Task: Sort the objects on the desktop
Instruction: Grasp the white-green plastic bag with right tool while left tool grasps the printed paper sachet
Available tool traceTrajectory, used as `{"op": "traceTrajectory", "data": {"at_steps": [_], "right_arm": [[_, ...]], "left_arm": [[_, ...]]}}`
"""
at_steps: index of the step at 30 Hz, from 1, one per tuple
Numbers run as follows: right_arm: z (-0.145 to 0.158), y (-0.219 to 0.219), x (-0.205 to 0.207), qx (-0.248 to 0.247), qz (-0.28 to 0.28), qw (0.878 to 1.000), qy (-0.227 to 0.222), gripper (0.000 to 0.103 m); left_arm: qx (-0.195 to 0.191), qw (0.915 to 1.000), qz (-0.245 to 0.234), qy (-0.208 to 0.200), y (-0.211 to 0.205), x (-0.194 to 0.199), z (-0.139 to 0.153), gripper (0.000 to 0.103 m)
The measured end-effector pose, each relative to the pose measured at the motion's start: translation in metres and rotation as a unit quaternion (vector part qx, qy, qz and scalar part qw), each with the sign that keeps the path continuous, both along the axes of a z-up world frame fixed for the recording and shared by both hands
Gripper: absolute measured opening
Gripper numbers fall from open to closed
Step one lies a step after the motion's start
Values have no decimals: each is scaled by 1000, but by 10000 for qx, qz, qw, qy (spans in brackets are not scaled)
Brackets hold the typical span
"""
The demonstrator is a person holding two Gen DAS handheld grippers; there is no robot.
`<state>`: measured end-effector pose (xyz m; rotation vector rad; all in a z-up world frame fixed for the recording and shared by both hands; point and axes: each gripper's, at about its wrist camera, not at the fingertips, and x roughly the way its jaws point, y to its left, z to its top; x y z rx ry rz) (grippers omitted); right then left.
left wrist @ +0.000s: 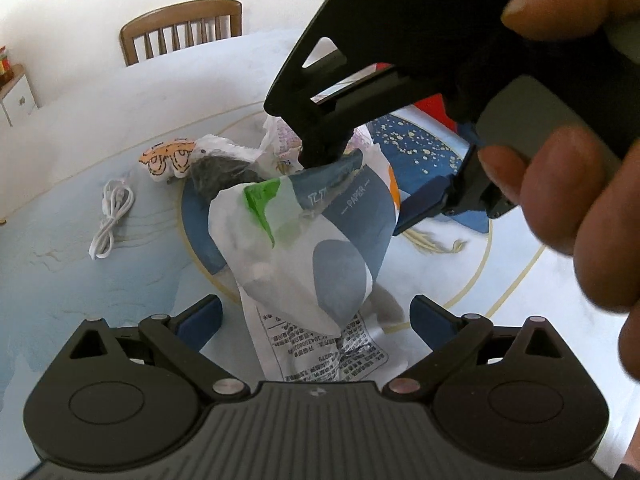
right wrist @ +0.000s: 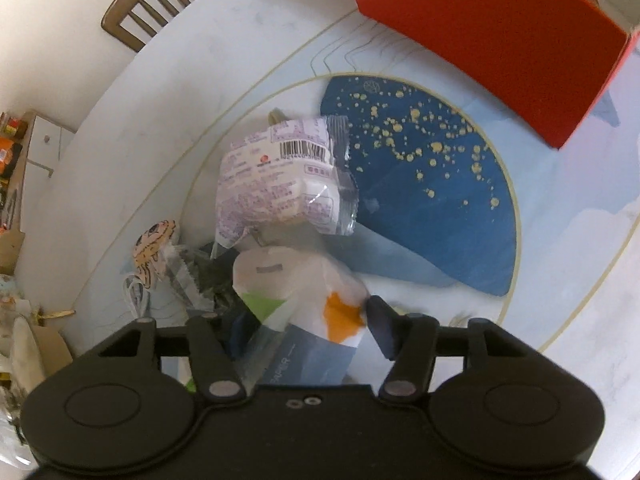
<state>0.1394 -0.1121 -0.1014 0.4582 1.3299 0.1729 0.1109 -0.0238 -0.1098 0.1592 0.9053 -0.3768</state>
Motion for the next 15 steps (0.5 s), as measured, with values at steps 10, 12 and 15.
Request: {"op": "traceTrajectory", "data": {"at_steps": [10, 12, 15], "right_arm": [[2, -16, -3, 401, -105, 9991, 27, 40], [6, -21, -4, 435, -134, 9990, -22, 40], [10, -31, -6, 523, -155, 9985, -80, 39]], "left_arm": [[161, 9998, 9, -82, 0, 2, 3, 88], [162, 9998, 19, -79, 0, 3, 3, 88], [165, 9998, 41, -70, 1, 4, 3, 88]]}}
